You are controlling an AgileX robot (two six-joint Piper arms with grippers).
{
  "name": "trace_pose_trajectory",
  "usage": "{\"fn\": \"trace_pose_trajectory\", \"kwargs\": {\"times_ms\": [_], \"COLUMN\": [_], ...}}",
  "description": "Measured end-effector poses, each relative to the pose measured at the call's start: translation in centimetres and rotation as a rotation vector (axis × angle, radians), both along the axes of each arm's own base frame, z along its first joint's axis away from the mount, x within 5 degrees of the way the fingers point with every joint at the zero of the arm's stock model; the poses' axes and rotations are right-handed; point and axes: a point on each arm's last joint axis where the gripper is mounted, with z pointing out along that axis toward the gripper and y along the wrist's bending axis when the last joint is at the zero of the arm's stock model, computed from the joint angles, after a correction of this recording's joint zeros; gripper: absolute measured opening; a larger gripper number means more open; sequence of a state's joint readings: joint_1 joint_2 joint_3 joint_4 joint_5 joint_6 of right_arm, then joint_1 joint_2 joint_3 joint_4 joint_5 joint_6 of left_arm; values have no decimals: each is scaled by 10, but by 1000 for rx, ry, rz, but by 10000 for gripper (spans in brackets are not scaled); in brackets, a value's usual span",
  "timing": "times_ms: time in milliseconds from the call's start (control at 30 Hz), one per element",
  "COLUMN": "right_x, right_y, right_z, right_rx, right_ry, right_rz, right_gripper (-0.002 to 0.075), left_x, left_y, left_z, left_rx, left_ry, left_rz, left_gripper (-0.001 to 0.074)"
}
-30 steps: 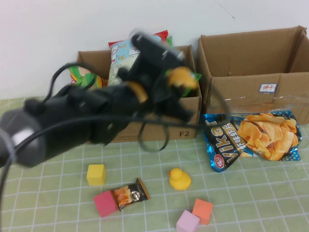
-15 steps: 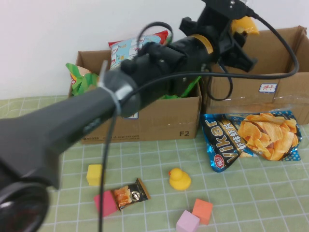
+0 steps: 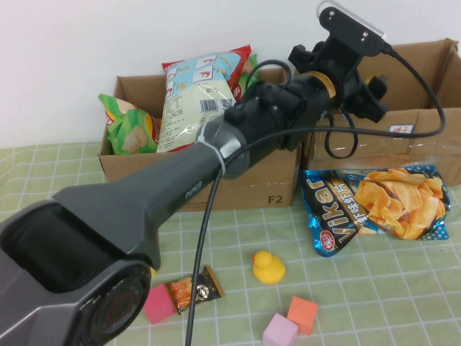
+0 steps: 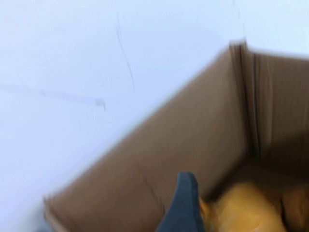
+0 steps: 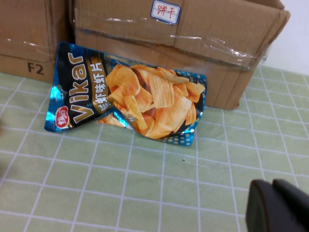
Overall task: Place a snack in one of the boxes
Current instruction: Place the biscuit in the biscuit box, then pick up the biscuit
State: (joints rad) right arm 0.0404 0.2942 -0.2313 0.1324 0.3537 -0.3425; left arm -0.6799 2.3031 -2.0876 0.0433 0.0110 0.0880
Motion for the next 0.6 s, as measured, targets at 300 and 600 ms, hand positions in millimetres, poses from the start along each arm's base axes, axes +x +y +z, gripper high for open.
{"fn": "trace_pose_trajectory", "kwargs": {"times_ms": [300, 600], "right_x": [0, 0], "right_y": [0, 3], "right_z": [0, 0], "right_rx": [0, 36], "right_ry": [0, 0], "right_rz": [6, 22], "right_gripper": [-2, -2], "left_x": [-12, -49], "left_y": [15, 52], "left_z": [34, 107], "left_rx": [263, 513], "left_ry": [283, 315], "left_rz": [40, 123], "left_gripper": [187, 5]}}
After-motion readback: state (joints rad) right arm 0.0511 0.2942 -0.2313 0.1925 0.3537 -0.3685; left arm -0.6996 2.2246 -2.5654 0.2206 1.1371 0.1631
